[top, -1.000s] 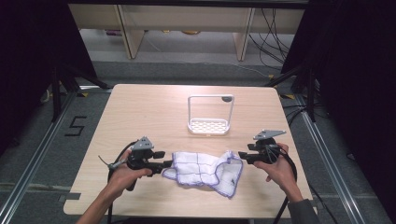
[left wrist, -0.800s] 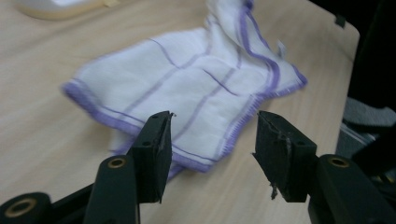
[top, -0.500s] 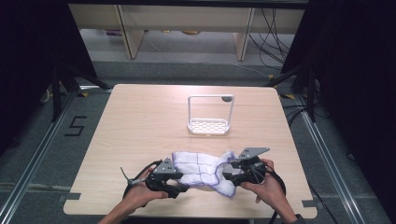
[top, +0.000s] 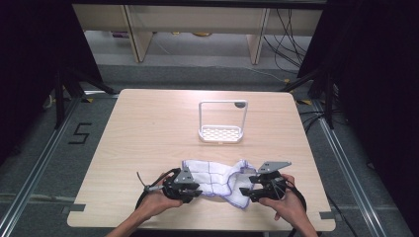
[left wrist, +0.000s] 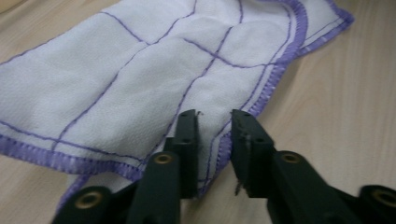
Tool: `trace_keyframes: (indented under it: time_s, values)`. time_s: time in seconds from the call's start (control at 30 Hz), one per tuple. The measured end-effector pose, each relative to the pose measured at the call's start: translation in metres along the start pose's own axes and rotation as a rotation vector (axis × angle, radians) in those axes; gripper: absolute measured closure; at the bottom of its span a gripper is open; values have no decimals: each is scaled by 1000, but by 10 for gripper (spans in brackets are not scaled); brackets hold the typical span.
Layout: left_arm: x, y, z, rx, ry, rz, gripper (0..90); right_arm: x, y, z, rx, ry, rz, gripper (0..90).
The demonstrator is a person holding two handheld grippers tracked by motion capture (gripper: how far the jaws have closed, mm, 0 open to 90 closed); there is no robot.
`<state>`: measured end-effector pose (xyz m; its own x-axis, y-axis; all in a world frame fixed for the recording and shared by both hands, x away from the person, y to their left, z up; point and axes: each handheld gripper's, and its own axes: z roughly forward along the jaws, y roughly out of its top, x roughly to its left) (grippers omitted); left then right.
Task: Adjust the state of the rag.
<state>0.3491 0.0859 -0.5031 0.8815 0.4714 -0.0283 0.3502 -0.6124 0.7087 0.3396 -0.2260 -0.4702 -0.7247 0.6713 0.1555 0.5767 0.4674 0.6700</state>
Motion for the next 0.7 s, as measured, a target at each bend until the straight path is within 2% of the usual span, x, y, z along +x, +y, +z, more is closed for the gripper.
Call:
trace_keyframes:
  time_s: [0.07,0.13,0.17,0.2,0.23,0.27,0.3,0.33,0.43,0.5,0.53,0.57,0.63,0.67,0.7]
  values:
    - [0,3,-2,-13,-2,11,816,0,-1,-1,9,-2,-2,412]
    - [0,6,-5,-25,-7,13,824,2,-2,-2,19,6,1,421]
    - [0,9,-10,-54,-19,-8,824,2,-2,-2,19,6,1,421]
    - [0,15,-19,-93,-14,-22,837,6,-4,-3,9,21,-6,428]
    - [2,19,-23,-115,-15,-30,841,8,-5,-4,11,18,-3,429]
    - [2,19,-23,-115,-15,-30,842,10,-6,-5,16,27,-19,431]
    - [8,28,-31,-140,4,-29,843,12,-7,-4,12,22,-22,433]
    - [12,33,-36,-142,21,-22,844,14,-8,-3,22,29,-29,433]
    - [26,49,-42,-169,45,-29,847,19,-12,4,57,34,-47,436]
    - [39,60,-42,-167,80,-35,847,20,-13,9,62,28,-54,439]
    - [45,64,-41,-170,95,-44,846,21,-14,11,66,32,-38,441]
    - [45,64,-41,-170,95,-44,846,21,-13,11,96,36,-23,445]
    - [61,74,-36,-165,120,-69,845,21,-15,15,90,37,-24,459]
    - [65,75,-34,-161,129,-70,845,19,-15,16,89,25,-55,463]
    - [65,75,-34,-161,129,-70,844,19,-15,16,89,25,-55,463]
